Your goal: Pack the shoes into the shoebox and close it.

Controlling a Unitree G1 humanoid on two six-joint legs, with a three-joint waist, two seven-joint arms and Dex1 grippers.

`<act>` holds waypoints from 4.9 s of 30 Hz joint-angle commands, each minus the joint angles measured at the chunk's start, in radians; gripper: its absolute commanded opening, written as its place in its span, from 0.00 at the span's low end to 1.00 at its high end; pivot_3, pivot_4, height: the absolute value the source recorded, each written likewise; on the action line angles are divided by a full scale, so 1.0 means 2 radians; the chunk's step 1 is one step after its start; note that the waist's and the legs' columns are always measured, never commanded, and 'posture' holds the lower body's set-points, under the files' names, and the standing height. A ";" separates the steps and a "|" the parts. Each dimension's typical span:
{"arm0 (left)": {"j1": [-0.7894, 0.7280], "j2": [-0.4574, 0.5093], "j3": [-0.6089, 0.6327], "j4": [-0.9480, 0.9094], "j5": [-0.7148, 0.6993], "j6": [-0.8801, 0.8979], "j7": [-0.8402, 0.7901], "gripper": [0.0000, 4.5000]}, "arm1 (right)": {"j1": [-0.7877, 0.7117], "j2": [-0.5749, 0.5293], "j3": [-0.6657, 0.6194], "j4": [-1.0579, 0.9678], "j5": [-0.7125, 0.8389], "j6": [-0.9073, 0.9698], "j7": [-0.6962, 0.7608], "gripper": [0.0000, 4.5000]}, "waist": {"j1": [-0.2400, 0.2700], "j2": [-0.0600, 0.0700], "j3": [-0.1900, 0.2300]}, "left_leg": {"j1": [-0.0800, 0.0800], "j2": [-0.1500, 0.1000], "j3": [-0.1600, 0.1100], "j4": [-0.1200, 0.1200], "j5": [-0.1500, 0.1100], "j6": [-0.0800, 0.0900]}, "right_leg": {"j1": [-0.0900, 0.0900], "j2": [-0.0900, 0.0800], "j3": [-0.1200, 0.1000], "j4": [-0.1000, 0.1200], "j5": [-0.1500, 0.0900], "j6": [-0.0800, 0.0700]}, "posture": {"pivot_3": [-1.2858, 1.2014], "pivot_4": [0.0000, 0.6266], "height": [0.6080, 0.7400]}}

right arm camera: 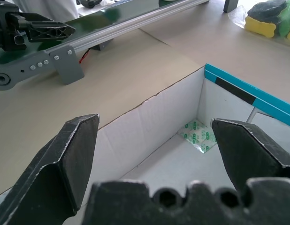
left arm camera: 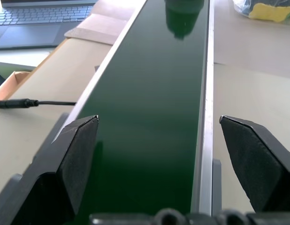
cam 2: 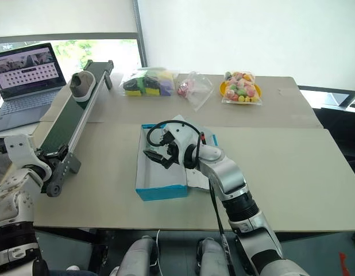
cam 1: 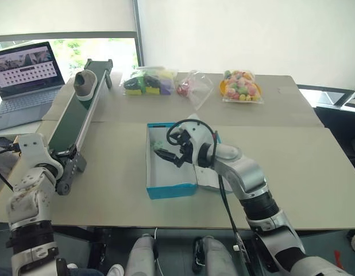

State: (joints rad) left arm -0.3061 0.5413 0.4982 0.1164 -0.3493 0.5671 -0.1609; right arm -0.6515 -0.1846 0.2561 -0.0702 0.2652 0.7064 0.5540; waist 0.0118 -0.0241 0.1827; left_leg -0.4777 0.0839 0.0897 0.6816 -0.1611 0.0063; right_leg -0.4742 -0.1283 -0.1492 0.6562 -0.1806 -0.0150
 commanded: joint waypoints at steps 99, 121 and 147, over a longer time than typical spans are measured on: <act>-0.043 -0.122 -0.112 -0.173 -0.224 0.061 -0.093 0.61 | -0.193 0.216 -0.238 0.150 0.357 0.120 -0.291 0.08 | -0.012 -0.001 0.001 | 0.000 0.000 -0.001 -0.001 0.001 0.001 | 0.000 0.002 0.000 0.000 0.000 0.000 | 0.52 0.24 0.55; 0.012 -0.064 -0.159 -0.210 -0.169 0.039 -0.171 0.99 | -0.200 0.149 -0.257 0.147 0.395 0.098 -0.326 0.03 | -0.012 -0.001 0.002 | -0.001 0.000 -0.001 -0.001 0.001 0.001 | 0.000 0.002 0.000 -0.001 0.000 0.000 | 0.52 0.24 0.55; 0.103 0.042 -0.159 -0.316 -0.195 0.054 -0.258 0.99 | -0.173 -0.068 -0.128 0.103 0.388 0.454 -0.294 0.03 | -0.005 0.002 0.004 | -0.002 0.000 -0.001 -0.003 0.001 0.001 | 0.000 0.002 0.000 -0.004 0.001 0.001 | 0.52 0.24 0.55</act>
State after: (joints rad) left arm -0.0951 0.6246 0.1764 -0.4680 -0.7274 0.6801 -0.6831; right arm -0.9831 -0.3297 -0.0032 0.1799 1.0621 1.6067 -0.0485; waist 0.0020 -0.0194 0.1899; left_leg -0.4814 0.0837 0.0870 0.6763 -0.1592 0.0078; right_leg -0.4742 -0.1242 -0.1496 0.6474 -0.1795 -0.0135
